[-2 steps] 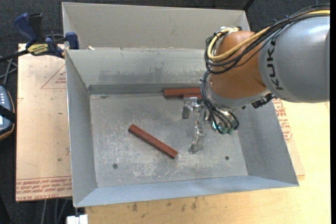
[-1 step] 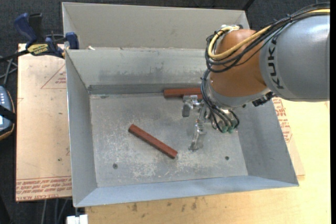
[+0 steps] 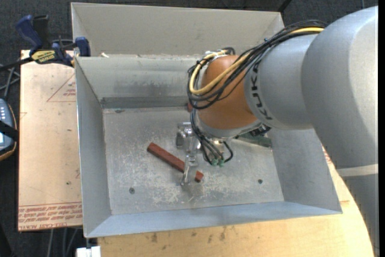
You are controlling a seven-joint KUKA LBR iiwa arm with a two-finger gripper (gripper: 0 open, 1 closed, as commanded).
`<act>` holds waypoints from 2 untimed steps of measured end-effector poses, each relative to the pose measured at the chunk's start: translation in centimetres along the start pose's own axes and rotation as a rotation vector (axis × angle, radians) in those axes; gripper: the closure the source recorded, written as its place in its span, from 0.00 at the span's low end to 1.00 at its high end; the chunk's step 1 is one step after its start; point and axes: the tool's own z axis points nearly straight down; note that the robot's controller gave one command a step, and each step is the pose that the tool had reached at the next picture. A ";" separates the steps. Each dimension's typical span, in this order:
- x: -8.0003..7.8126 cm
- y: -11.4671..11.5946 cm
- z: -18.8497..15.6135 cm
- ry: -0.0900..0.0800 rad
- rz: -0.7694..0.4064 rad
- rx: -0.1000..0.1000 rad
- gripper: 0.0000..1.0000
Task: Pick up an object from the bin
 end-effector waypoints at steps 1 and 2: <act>1.9 0.4 -1.9 0.011 0.014 0.002 0.00; 1.1 0.3 -3.9 0.000 0.012 0.000 0.00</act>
Offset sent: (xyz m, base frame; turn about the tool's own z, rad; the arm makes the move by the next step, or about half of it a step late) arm 0.0000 0.0000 0.0000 0.0000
